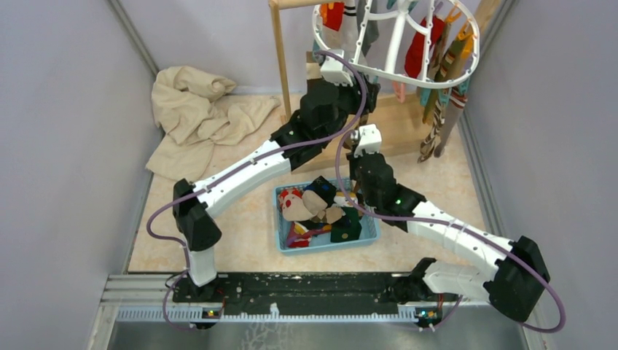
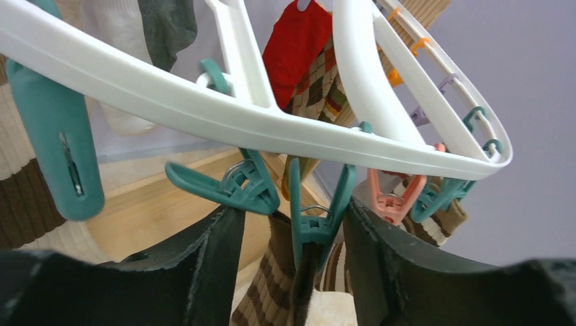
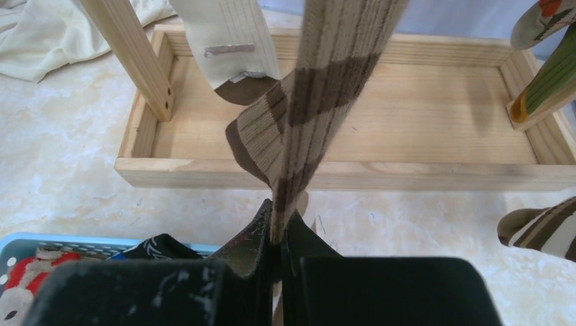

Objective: Remove the socks clipped to the hanger
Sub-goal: Remove the sock from the hanger.

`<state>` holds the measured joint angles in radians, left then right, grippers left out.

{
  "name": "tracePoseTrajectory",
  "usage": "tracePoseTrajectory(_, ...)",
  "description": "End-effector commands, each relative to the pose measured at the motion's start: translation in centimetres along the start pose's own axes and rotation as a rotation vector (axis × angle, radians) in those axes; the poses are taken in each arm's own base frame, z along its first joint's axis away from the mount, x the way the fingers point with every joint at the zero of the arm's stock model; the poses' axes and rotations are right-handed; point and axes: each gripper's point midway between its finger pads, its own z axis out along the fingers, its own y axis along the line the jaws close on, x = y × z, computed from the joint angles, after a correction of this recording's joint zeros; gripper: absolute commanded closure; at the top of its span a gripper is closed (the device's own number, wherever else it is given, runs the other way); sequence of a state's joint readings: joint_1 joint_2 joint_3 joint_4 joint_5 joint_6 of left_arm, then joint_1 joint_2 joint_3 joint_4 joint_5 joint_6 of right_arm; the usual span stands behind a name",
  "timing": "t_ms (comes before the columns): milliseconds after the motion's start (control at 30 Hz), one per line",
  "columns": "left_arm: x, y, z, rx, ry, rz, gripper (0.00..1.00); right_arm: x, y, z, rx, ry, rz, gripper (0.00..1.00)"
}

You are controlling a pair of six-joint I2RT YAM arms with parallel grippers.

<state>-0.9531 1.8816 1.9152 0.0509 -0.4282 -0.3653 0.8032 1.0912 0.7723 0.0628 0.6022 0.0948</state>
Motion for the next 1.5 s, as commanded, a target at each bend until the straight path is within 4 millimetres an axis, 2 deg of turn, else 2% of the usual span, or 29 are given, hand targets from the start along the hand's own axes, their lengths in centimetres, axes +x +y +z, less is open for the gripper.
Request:
tracePoseTrajectory(0, -4.5, -1.4, -1.1, 0.064, -0.116, -0.037, 0.42, -1.0, 0.9, 0.1, -0.016, -0.015, -0.010, 1.00)
tracePoseTrajectory(333, -4.4, -1.9, -0.4, 0.101, -0.120, -0.027, 0.60, -1.3, 0.9, 0.2, -0.015, -0.012, -0.020, 1.00)
tracePoseTrajectory(533, -4.9, -1.8, -0.2, 0.108, -0.126, -0.014, 0.62, -1.3, 0.8, -1.1, -0.043, -0.012, -0.001, 1.00)
tracePoseTrajectory(733, -4.9, -1.2, 0.0, 0.104, -0.123, -0.024, 0.62, 0.0, 0.4, -2.3, -0.053, 0.011, 0.013, 1.00)
tracePoseTrajectory(833, -4.8, -1.2, 0.1, 0.102, -0.118, -0.032, 0.57, 0.6, 0.4, -2.3, -0.051, 0.020, 0.011, 1.00)
tracePoseTrajectory(933, -4.5, -1.0, 0.4, 0.088, -0.111, -0.039, 0.36, 0.6, 0.5, -2.1, -0.049, 0.020, 0.007, 1.00)
tracePoseTrajectory(1033, -4.0, -0.8, 0.6, 0.073, -0.095, -0.038, 0.26, 0.2, 0.7, -1.9, -0.048, 0.015, 0.001, 1.00)
tracePoseTrajectory(1333, -3.2, -0.9, 1.3, 0.049, -0.038, -0.039, 0.24, -0.6, 1.4, -0.3, -0.025, 0.009, -0.028, 1.00)
tracePoseTrajectory(1467, -1.6, -0.3, 1.6, 0.009, 0.033, -0.019, 0.23, -0.5, 1.5, 0.4, -0.007, 0.015, -0.048, 1.00)
